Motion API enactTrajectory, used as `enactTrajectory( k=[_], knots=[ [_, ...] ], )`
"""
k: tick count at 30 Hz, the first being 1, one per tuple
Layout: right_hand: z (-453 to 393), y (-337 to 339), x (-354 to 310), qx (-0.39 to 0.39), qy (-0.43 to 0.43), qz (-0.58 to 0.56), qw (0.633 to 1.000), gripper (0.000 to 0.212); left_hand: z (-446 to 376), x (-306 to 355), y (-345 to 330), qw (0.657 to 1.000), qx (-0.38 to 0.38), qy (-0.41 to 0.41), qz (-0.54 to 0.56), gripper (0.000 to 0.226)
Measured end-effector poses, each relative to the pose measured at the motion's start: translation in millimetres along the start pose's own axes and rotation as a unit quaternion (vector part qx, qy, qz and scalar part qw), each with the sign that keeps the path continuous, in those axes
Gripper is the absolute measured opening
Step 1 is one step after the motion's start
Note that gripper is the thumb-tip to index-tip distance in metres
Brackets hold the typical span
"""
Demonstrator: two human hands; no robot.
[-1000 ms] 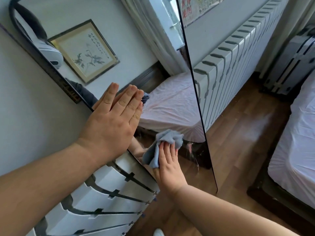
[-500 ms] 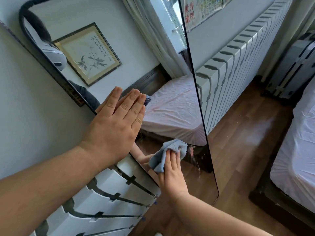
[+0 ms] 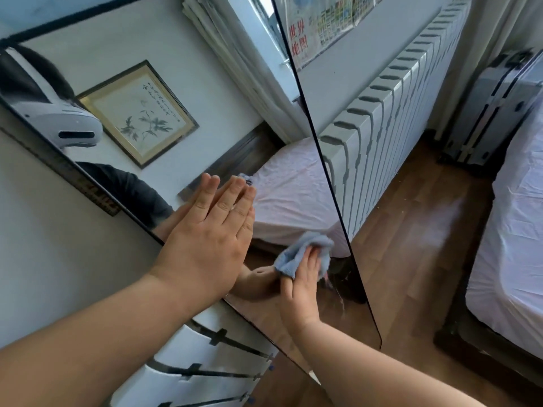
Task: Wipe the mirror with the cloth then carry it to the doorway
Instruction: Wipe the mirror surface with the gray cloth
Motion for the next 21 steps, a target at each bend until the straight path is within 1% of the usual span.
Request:
enactTrajectory(
  k=[2, 3, 4, 6, 8, 10, 12, 13, 14, 15, 17, 18, 19, 20, 21],
  knots=[
    [4, 0, 15, -0.011, -0.051, -0.024, 0.998, 0.072, -5, 8, -3, 0.999, -0.027, -0.03, 0.004, 0.079],
    [1, 2, 12, -0.012, -0.056, -0.023, 0.998, 0.074, -7, 12, -5, 0.998, -0.037, -0.045, 0.0, 0.08],
    [-6, 5, 1, -0.01, -0.041, -0.011, 0.999, 0.076, -8, 13, -7, 0.998, -0.037, -0.055, 0.0, 0.08],
    [-22, 16, -34, -0.009, 0.041, 0.041, 0.998, 0.079, -8, 12, -14, 0.998, -0.005, -0.061, 0.005, 0.076],
    [-40, 30, -68, -0.002, 0.127, 0.078, 0.989, 0.075, -11, 12, -22, 0.997, 0.041, -0.064, 0.019, 0.071],
    [-51, 38, -90, 0.009, 0.176, 0.077, 0.981, 0.072, -9, 9, -25, 0.995, 0.072, -0.063, 0.032, 0.067],
    [-55, 35, -81, 0.023, 0.183, 0.074, 0.98, 0.073, -8, 9, -25, 0.994, 0.084, -0.062, 0.031, 0.067],
    [-56, 30, -64, 0.035, 0.161, 0.071, 0.984, 0.074, -8, 10, -24, 0.994, 0.087, -0.063, 0.034, 0.067],
    [-54, 28, -44, 0.046, 0.111, 0.054, 0.991, 0.076, -9, 11, -22, 0.993, 0.086, -0.065, 0.038, 0.068],
    [-53, 23, -15, 0.055, 0.04, 0.02, 0.997, 0.077, -9, 10, -21, 0.993, 0.084, -0.067, 0.039, 0.069],
    [-47, 18, 35, 0.043, -0.103, -0.039, 0.993, 0.077, -9, 9, -21, 0.994, 0.083, -0.065, 0.032, 0.07],
    [-44, 18, 49, 0.033, -0.14, -0.042, 0.989, 0.078, -8, 9, -22, 0.994, 0.08, -0.063, 0.023, 0.071],
    [-41, 18, 53, 0.025, -0.15, -0.034, 0.988, 0.078, -8, 9, -22, 0.995, 0.077, -0.063, 0.015, 0.071],
    [-40, 19, 45, 0.024, -0.137, -0.027, 0.99, 0.079, -7, 10, -23, 0.995, 0.076, -0.062, 0.012, 0.071],
    [-42, 21, 27, 0.026, -0.103, -0.015, 0.994, 0.078, -8, 11, -24, 0.995, 0.079, -0.06, 0.015, 0.07]
  ],
)
Point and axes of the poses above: each hand's wrist, its own z-axis away from the middle knuckle, its own y-axis out of the back of the hand, x = y × z, the point moved 1 cm from there along -z, towards the middle knuckle, and after that the axes turned 1 degree about z, right-handed, at the moved point
